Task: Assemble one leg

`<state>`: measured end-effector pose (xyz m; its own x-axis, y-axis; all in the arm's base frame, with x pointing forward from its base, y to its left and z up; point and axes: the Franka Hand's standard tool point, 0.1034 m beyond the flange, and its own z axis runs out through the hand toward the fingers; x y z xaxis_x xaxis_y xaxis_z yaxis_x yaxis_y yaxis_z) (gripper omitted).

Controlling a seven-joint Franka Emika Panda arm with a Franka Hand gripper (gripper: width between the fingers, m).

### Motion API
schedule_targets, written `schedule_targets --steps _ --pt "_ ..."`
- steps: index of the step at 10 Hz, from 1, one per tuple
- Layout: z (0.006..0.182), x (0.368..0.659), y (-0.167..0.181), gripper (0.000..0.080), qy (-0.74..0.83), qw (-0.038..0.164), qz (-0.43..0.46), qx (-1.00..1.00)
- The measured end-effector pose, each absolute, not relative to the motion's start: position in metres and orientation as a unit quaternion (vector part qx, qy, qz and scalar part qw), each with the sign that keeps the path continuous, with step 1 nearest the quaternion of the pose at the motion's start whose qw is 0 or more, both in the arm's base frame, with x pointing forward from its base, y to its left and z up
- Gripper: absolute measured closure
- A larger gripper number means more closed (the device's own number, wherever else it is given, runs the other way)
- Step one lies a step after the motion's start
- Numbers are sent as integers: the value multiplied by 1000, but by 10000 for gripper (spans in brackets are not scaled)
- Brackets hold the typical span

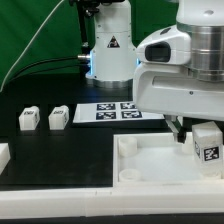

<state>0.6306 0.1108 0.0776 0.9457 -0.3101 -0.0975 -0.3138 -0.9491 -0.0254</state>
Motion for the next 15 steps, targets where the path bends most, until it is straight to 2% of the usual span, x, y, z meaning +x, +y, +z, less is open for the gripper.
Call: schedule_targets --steps 3,8,10,11,12,15 --pt "79 632 108 151 -7 28 41 -999" --pt "82 633 107 151 -8 29 39 -999" --pt "81 632 106 412 -8 29 39 -999" --pt "81 632 107 412 -8 29 39 -999" --pt "81 632 106 507 -8 29 40 -999" --pt "80 632 106 507 0 28 40 -999"
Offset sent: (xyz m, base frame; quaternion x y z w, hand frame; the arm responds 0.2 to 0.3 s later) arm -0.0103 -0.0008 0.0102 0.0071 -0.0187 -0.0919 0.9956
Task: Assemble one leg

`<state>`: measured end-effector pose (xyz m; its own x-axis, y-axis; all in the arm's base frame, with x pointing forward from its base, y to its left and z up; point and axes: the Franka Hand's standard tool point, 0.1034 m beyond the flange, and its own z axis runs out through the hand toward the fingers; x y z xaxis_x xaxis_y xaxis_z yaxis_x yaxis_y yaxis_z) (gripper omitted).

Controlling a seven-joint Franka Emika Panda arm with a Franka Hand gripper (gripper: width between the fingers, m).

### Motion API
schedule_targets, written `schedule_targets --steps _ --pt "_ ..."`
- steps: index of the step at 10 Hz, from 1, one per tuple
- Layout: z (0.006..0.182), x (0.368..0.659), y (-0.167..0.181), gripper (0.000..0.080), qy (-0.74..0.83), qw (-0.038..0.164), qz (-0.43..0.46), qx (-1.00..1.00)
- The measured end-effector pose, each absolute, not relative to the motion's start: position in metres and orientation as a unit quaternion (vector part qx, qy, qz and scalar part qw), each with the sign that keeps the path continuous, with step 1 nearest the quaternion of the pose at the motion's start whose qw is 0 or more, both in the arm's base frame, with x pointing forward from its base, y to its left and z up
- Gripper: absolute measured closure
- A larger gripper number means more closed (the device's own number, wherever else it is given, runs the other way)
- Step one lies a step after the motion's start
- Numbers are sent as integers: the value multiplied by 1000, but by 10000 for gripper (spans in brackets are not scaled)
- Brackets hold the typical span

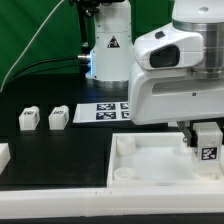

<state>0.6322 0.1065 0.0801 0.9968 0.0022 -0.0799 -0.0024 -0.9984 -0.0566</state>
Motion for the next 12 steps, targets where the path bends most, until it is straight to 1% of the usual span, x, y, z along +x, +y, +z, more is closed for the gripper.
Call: schedule_targets --steps 1,4,6,12 --pt "80 632 107 507 27 28 41 -998" --pt "81 635 104 506 220 21 36 -975" --pt "80 634 109 506 318 17 38 -947" --pt "80 634 109 506 594 2 41 -803"
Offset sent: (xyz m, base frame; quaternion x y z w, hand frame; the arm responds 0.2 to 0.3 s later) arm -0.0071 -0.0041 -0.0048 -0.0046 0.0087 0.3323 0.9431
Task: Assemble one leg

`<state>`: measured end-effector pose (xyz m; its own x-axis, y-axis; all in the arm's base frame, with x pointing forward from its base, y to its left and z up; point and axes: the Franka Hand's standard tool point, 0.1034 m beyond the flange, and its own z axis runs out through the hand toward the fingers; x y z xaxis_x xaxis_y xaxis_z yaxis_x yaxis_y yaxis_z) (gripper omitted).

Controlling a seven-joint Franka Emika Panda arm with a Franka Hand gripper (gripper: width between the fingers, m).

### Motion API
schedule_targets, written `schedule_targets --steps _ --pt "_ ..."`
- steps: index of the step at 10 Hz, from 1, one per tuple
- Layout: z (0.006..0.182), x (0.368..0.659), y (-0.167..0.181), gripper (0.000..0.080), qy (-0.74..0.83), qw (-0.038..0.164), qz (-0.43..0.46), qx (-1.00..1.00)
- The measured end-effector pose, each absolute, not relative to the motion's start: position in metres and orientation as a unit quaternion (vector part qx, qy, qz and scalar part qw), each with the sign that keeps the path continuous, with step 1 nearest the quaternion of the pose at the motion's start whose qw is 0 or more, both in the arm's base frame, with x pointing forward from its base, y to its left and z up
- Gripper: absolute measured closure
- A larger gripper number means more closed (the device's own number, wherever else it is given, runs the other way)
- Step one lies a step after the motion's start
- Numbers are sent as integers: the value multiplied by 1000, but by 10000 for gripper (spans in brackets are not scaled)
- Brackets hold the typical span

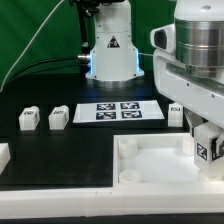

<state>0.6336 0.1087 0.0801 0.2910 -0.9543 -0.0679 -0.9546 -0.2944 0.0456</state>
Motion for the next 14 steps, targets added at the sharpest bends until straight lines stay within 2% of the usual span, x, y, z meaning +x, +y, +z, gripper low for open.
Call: schedule_targets --steps 2,4,5,6,7,8,9,14 --pt "80 633 109 506 663 -1 44 -747" --pt "79 633 110 506 662 -1 44 -748" --pt "79 632 110 326 655 -1 44 -755" --pt "79 632 110 210 636 0 44 -770" --pt "78 632 111 210 629 0 45 -776" --pt "78 632 110 162 581 2 44 -813" --pt "77 632 110 153 527 5 44 -849" --pt "78 633 110 151 296 15 41 -954"
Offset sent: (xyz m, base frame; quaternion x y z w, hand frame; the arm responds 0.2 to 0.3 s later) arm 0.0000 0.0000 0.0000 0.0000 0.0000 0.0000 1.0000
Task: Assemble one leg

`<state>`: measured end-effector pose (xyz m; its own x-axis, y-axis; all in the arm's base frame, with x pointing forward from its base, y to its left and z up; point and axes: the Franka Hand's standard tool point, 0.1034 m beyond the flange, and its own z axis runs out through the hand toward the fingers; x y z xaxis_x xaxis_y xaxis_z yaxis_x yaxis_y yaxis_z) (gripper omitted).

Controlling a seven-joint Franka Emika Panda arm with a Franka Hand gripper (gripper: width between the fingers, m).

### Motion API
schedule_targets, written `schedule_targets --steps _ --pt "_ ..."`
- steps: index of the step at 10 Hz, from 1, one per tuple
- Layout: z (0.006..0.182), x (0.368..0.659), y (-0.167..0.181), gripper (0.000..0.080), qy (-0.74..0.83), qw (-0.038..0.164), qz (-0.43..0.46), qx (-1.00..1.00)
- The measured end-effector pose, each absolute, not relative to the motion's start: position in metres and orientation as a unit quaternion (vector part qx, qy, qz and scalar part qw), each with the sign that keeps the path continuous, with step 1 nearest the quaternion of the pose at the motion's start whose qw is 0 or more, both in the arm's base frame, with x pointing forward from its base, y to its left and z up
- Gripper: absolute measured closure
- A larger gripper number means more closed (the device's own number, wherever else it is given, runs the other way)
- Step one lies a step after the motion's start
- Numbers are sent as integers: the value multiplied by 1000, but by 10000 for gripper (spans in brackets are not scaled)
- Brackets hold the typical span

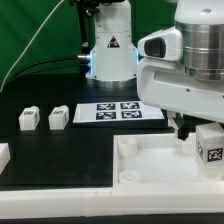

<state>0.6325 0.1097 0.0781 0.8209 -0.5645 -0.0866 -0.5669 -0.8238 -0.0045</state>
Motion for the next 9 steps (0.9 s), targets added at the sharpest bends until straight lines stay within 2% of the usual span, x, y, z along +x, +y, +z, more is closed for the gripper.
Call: schedule_targets --steps 5,9 --pt "81 634 108 151 36 26 33 -998" --pt "80 634 108 181 11 27 33 -999"
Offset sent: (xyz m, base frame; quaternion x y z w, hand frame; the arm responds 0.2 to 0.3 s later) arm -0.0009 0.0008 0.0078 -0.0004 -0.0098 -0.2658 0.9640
